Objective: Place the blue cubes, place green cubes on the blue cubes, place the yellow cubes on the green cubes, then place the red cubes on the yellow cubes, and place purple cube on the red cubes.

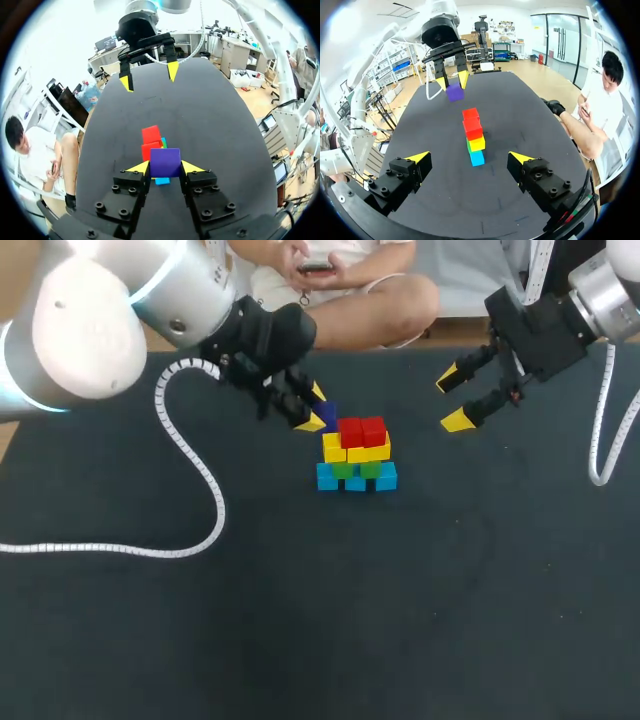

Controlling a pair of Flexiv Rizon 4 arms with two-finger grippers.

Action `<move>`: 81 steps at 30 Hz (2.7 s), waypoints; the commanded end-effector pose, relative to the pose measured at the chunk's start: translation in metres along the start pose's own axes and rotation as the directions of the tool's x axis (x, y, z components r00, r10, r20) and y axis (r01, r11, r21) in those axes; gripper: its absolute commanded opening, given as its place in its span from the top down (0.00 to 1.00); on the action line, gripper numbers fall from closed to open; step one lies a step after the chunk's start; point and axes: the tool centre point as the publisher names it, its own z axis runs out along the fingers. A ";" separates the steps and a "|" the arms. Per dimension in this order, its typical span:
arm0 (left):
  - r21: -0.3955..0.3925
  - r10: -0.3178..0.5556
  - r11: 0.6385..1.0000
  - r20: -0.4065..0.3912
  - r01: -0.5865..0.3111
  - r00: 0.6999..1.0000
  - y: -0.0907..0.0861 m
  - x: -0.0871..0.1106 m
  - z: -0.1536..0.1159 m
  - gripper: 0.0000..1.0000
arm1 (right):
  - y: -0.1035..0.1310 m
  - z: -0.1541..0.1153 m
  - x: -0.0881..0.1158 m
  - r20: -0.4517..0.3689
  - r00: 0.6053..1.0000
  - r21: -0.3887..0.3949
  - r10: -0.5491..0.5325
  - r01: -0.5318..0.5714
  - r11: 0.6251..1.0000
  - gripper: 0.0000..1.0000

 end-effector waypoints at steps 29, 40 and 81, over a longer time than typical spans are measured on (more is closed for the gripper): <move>0.027 0.002 1.000 -0.011 -0.002 1.000 0.011 -0.005 0.004 1.00 | 0.000 0.000 0.000 0.001 1.000 0.001 0.000 0.000 1.000 0.00; 0.044 -0.050 0.998 -0.052 0.052 0.997 -0.001 -0.033 -0.002 1.00 | 0.000 0.000 0.000 0.001 1.000 0.001 0.000 0.000 1.000 0.00; 0.046 -0.193 0.979 -0.080 0.197 0.978 -0.011 -0.045 0.026 1.00 | 0.000 0.000 0.000 0.001 1.000 0.001 0.000 0.000 1.000 0.00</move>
